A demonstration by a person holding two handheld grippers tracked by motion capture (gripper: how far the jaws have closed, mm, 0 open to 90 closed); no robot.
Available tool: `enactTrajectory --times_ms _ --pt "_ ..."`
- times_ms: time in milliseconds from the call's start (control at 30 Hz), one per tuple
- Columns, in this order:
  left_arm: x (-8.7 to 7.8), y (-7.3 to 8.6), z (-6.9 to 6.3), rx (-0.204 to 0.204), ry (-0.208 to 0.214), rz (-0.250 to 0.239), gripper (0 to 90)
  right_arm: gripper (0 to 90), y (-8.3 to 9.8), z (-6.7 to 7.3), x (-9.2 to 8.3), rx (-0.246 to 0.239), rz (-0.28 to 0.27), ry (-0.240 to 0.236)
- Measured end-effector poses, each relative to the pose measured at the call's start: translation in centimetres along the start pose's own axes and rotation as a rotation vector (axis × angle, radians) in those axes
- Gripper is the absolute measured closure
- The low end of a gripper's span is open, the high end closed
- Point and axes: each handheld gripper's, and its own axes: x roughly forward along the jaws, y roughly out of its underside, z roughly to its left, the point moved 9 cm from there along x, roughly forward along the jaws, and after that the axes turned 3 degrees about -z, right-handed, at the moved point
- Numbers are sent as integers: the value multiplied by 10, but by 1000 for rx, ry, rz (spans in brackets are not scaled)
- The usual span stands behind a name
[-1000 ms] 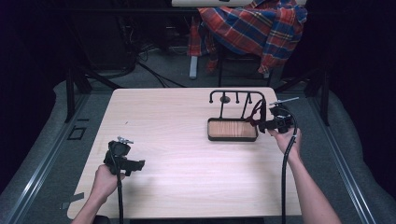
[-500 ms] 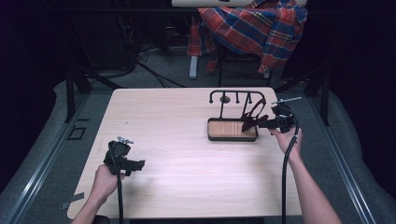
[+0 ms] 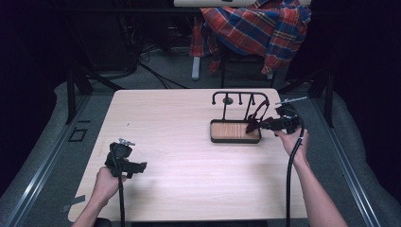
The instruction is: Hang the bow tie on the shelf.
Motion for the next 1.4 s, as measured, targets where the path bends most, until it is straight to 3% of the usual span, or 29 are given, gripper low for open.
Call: enactTrajectory --times_ms 567,733,933,1133,1300,1400 --pt "-1 0 -1 2 3 0 163 231 2 4 -37 -85 -36 14" --pt "-1 -1 -1 1 3 -4 163 168 5 11 -51 -120 -38 -4" --pt "-2 -1 -2 4 3 -8 163 146 8 20 -55 -138 -32 -17" --pt "-4 -1 -4 8 5 -17 163 51 23 34 -56 -182 49 -45" --pt "-4 -2 -5 15 6 -18 163 41 36 44 -56 -209 77 -60" --pt "-5 -2 -6 16 11 -19 163 40 53 58 -56 -245 116 -78"
